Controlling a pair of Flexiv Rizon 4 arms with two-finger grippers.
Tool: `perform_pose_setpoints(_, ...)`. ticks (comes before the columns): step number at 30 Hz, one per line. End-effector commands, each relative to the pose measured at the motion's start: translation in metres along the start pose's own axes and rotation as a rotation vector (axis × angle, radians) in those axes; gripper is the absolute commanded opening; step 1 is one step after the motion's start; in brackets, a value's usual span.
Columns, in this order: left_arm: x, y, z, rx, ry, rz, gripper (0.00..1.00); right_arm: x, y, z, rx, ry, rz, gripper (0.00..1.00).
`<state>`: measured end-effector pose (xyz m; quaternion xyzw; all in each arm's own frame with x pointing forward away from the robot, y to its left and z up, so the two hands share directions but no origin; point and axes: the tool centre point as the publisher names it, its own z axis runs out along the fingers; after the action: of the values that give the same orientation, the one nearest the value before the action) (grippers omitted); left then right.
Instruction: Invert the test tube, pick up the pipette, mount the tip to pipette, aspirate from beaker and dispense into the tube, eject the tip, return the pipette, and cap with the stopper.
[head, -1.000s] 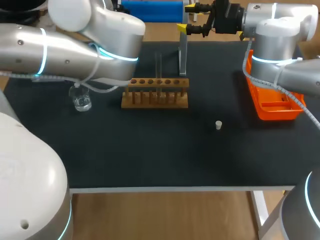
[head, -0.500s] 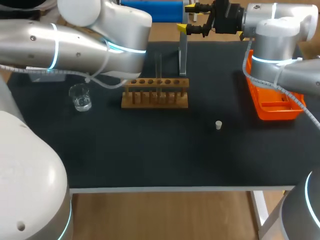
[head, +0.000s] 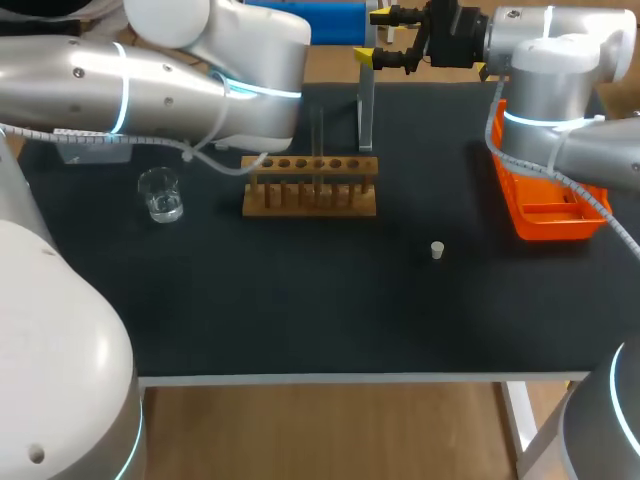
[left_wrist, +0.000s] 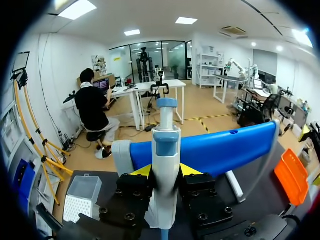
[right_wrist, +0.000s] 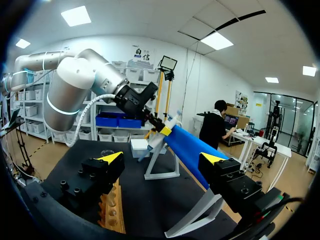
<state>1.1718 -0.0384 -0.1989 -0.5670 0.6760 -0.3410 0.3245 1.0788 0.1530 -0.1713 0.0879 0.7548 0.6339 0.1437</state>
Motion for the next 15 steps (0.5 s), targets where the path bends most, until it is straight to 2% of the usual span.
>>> perform_pose_setpoints(1, 0.0, -0.0001, 0.0034, -0.008, 0.003, 0.001, 0.0, -0.0008, 0.0, -0.0007, 0.001, 0.003, 0.0, 1.0)
perform_pose_setpoints(14, 0.0049, 0.002, 0.0082, -0.018, 0.014, -0.002, 0.0, -0.0008, 0.0, -0.0007, 0.001, 0.003, 0.0, 1.0)
perform_pose_setpoints(15, 0.0051, 0.0024, 0.0086, -0.019, 0.015, -0.002, 0.35, -0.0008, 0.0, -0.0007, 0.001, 0.003, 0.0, 1.0)
